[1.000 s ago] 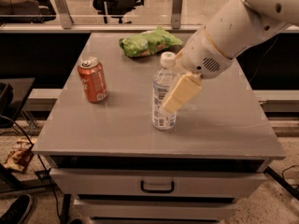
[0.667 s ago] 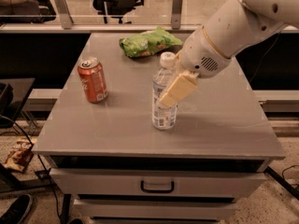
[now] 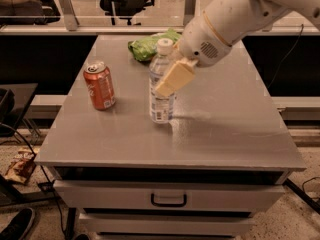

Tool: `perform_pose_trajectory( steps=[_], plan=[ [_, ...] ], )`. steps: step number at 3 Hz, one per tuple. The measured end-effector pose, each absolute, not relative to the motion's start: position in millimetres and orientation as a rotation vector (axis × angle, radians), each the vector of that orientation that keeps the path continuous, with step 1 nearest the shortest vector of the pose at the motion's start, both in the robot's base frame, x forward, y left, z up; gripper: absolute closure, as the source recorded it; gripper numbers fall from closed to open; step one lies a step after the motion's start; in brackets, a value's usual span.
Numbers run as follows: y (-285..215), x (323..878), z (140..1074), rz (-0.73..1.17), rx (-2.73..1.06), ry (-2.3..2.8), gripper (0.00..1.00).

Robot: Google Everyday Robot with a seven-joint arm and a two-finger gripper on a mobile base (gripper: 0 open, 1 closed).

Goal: Move blue plastic bottle near coke can

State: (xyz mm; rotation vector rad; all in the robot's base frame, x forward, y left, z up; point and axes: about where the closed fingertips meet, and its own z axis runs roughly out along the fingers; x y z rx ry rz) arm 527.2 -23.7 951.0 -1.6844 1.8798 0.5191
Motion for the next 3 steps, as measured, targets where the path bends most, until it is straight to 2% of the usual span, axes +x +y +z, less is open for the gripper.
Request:
perform_pose_trajectory(
  steps=[1,2,3],
  plan=[
    [13.0,549.1,964.4,0.584,-1.674,1.837,1.0],
    [38.0,560.5,967.9,0.612,-1.691,1.811,1.0],
    [56.9,570.7,959.4,0.61,-1.722,1.812,0.84]
  ],
)
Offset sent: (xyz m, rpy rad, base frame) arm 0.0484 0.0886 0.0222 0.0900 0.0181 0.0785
